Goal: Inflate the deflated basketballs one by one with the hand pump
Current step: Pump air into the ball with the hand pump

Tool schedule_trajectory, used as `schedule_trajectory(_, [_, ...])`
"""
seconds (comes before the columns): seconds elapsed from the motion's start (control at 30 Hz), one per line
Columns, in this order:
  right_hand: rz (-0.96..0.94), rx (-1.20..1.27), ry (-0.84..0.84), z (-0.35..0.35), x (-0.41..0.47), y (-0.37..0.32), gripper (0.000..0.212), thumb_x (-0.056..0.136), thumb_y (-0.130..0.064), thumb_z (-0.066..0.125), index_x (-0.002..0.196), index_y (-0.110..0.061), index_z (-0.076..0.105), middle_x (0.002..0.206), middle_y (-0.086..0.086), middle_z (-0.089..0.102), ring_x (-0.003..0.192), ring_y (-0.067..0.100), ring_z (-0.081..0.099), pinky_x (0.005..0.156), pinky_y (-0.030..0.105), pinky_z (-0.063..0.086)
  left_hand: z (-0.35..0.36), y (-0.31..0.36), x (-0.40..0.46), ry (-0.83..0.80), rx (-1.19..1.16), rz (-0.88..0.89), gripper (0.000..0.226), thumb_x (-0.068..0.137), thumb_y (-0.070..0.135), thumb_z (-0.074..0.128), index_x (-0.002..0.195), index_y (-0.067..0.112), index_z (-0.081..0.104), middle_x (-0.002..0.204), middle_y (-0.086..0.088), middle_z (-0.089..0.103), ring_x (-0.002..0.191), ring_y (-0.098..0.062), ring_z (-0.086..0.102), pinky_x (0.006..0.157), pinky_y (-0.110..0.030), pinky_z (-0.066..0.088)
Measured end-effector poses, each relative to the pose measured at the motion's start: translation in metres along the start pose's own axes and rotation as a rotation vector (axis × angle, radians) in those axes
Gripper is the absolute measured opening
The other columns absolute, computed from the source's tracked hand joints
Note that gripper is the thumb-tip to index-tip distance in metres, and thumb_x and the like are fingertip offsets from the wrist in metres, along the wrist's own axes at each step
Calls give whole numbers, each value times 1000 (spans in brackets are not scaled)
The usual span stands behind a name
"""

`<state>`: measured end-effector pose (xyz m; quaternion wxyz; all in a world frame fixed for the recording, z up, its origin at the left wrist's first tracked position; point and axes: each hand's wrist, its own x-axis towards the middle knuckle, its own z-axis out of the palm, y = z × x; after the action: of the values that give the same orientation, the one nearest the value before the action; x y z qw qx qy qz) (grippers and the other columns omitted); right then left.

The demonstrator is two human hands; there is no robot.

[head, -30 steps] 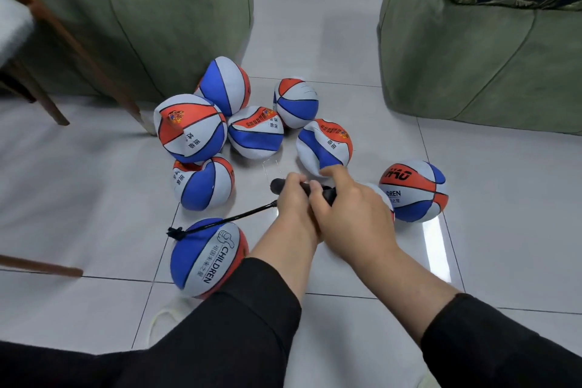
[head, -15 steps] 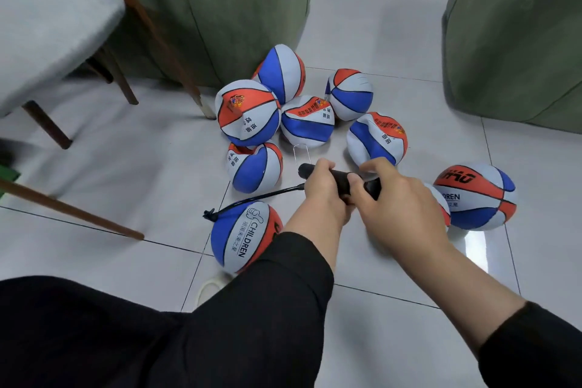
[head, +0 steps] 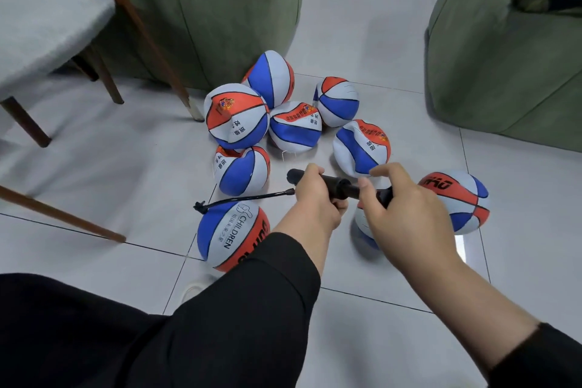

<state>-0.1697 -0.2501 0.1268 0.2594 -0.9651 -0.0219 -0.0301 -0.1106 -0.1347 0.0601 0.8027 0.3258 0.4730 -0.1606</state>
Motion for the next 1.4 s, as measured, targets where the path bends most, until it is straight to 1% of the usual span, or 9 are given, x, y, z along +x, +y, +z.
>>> schedule_trajectory(0.1, [28,-13,-18,8,2,4,44,94,-57,39,123,-28,55,66,-6,61,68,24,59,58,37,47,12,-14,-15,-31,10,-16,15,91,29,57,87,15,53,67,-4,60,60,-22,58,62,-29,49])
schedule_trajectory(0.27, [37,-47,-79,14,5,6,40,99,-55,43,125,-28,55,74,-3,65,73,23,62,64,37,53,14,-27,-28,-66,26,-89,24,93,28,53,74,16,46,47,0,57,47,-21,57,52,-25,43])
schedule_trajectory(0.47, [-14,-104,-146,13,5,-1,43,97,-63,44,127,-33,54,87,-3,72,86,24,66,72,38,55,7,-14,-5,-78,39,-47,19,87,31,59,93,15,52,73,-5,61,59,-25,61,64,-27,51])
schedule_trajectory(0.57, [-26,-60,-111,-4,6,-6,44,96,-63,43,127,-33,55,76,-6,68,78,22,63,66,37,53,2,-1,7,-19,-25,-42,16,83,29,63,87,17,53,64,-3,57,55,-21,52,71,-27,50])
schedule_trajectory(0.67, [-63,-32,-60,-22,2,-11,47,91,-67,40,122,-35,56,70,-6,64,74,22,61,62,37,50,-8,14,22,56,-63,-20,20,86,26,64,100,16,54,80,-6,54,61,-20,46,57,-24,43])
schedule_trajectory(0.9, [-6,5,0,-14,5,-1,43,90,-60,39,117,-33,57,66,-8,61,73,25,62,61,37,47,0,-3,21,38,-42,-54,17,87,27,61,94,16,51,74,-4,53,50,-19,40,43,-19,33])
schedule_trajectory(1.07, [35,-24,-24,4,6,9,41,92,-58,37,118,-32,55,69,-8,64,71,23,62,63,42,55,14,-22,3,-5,-42,-97,18,87,29,60,82,14,52,51,-2,58,47,-20,52,65,-26,48])
schedule_trajectory(1.13, [55,-19,-25,11,7,11,40,94,-56,39,121,-31,55,68,-7,64,68,22,62,61,40,55,20,-24,-5,-20,-34,-79,17,88,31,60,85,15,54,62,-3,63,57,-23,62,68,-29,52])
schedule_trajectory(1.4, [36,-95,-140,18,10,14,40,100,-57,43,128,-31,54,89,-4,69,90,25,65,71,37,51,16,-31,-7,-69,14,-100,26,92,30,54,74,16,42,46,-1,52,32,-19,54,47,-22,45])
